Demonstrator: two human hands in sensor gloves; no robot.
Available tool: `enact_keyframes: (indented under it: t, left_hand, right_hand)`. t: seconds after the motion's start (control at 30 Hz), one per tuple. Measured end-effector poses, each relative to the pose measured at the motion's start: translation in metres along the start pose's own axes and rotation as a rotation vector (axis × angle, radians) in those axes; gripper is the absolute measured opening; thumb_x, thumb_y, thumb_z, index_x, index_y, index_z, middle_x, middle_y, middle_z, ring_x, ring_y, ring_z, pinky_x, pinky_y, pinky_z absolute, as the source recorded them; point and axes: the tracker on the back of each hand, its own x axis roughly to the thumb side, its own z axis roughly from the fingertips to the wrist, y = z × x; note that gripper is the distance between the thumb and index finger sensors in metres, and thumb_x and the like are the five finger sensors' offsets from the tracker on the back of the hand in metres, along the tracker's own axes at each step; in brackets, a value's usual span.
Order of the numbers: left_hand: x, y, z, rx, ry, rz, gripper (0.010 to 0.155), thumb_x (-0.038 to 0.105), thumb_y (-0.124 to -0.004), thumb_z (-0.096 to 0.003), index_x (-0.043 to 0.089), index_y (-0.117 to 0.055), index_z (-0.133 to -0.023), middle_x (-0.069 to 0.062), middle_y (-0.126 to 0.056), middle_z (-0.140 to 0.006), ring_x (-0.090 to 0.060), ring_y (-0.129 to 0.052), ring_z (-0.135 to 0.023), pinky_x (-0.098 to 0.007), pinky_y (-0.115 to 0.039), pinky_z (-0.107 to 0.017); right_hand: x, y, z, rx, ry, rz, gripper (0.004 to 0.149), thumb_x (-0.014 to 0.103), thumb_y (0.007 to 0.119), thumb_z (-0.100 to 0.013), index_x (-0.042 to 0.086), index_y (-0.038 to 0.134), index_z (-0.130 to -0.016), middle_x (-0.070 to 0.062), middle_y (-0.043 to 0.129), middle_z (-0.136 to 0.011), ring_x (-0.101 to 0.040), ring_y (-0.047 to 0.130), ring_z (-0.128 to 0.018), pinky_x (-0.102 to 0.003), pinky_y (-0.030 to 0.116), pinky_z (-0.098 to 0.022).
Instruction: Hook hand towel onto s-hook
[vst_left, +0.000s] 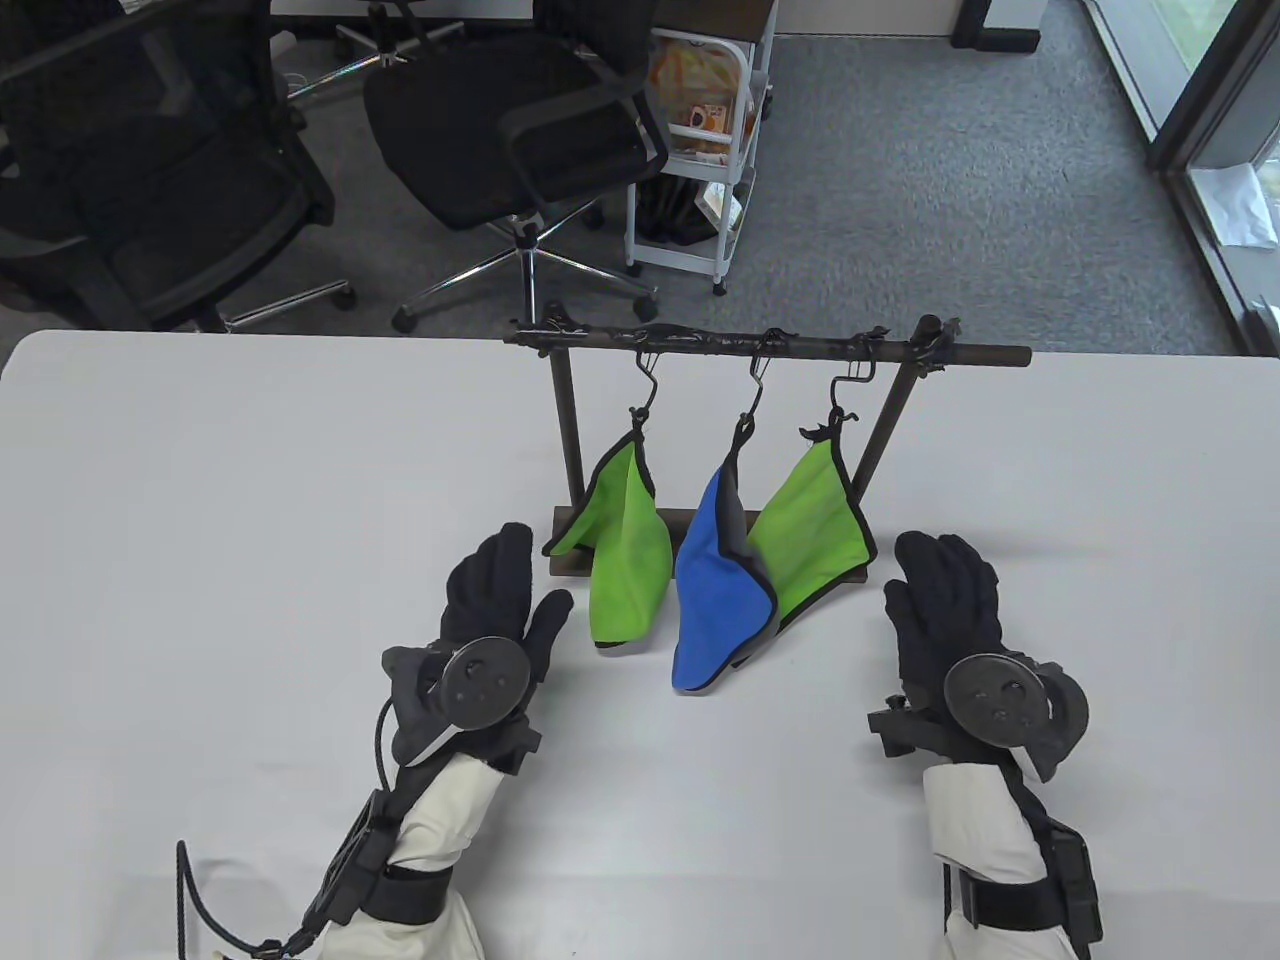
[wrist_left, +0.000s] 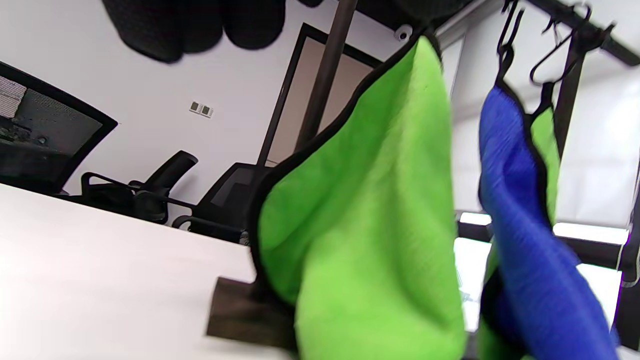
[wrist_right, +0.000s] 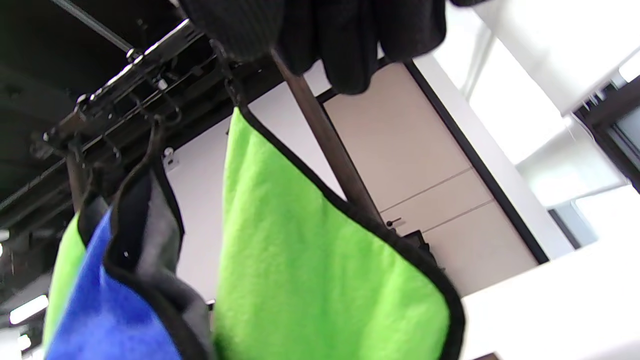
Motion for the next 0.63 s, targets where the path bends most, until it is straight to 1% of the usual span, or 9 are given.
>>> enact_keyframes:
  t: [0.13, 0.2, 0.27, 0.4, 0.5, 0.63]
  left_hand:
    - [-0.011, -0.013, 0.008, -0.083, 0.024, -0.044, 0.08, 0.053, -0.053, -0.0584, 0.01, -0.023, -0.118, -0.029, -0.032, -0.12, -0.063, -0.036, -0.103, -0.069, -0.051, -0.072]
    - [-0.015, -0.018, 0.01, -0.129, 0.032, -0.091, 0.081, 0.055, -0.051, -0.0582, 0.012, -0.018, -0.118, -0.03, -0.022, -0.121, -0.064, -0.023, -0.103, -0.074, -0.04, -0.072]
    - [-0.019, -0.021, 0.012, -0.161, 0.039, -0.15, 0.082, 0.056, -0.05, -0.0581, 0.013, -0.014, -0.118, -0.03, -0.015, -0.12, -0.063, -0.014, -0.103, -0.077, -0.031, -0.071]
    - [-0.023, -0.026, 0.014, -0.208, 0.044, -0.265, 0.083, 0.057, -0.048, -0.0577, 0.013, -0.013, -0.118, -0.03, -0.012, -0.12, -0.061, -0.01, -0.103, -0.077, -0.028, -0.071]
    - [-0.024, -0.028, 0.014, -0.216, 0.044, -0.283, 0.082, 0.057, -0.049, -0.0577, 0.014, -0.013, -0.118, -0.03, -0.012, -0.12, -0.061, -0.009, -0.103, -0.077, -0.027, -0.071]
    - [-0.023, -0.027, 0.014, -0.215, 0.039, -0.291, 0.082, 0.057, -0.049, -0.0578, 0.013, -0.014, -0.118, -0.03, -0.012, -0.12, -0.061, -0.01, -0.103, -0.077, -0.027, -0.071]
  right_hand:
    - [0.002, 0.003, 0.004, 0.015, -0.063, 0.119, 0.055, 0.032, 0.062, -0.06, 0.011, 0.051, -0.109, -0.023, 0.054, -0.11, -0.045, 0.031, -0.104, -0.063, 0.025, -0.072]
    - [0.002, 0.005, 0.005, 0.026, -0.084, 0.162, 0.057, 0.034, 0.061, -0.06, 0.012, 0.047, -0.111, -0.022, 0.048, -0.113, -0.043, 0.022, -0.105, -0.063, 0.02, -0.071]
    - [0.002, 0.007, 0.007, 0.041, -0.095, 0.199, 0.059, 0.036, 0.059, -0.06, 0.013, 0.043, -0.112, -0.021, 0.043, -0.115, -0.042, 0.016, -0.105, -0.062, 0.016, -0.071]
    - [-0.001, 0.01, 0.008, 0.072, -0.093, 0.256, 0.061, 0.039, 0.057, -0.061, 0.015, 0.039, -0.113, -0.02, 0.036, -0.117, -0.04, 0.009, -0.104, -0.062, 0.011, -0.069]
    - [-0.004, 0.013, 0.009, 0.092, -0.08, 0.28, 0.062, 0.04, 0.056, -0.061, 0.015, 0.037, -0.114, -0.02, 0.033, -0.118, -0.04, 0.006, -0.103, -0.062, 0.009, -0.068]
    - [-0.008, 0.016, 0.011, 0.114, -0.057, 0.267, 0.062, 0.041, 0.056, -0.061, 0.014, 0.037, -0.114, -0.02, 0.033, -0.118, -0.041, 0.006, -0.103, -0.062, 0.009, -0.068]
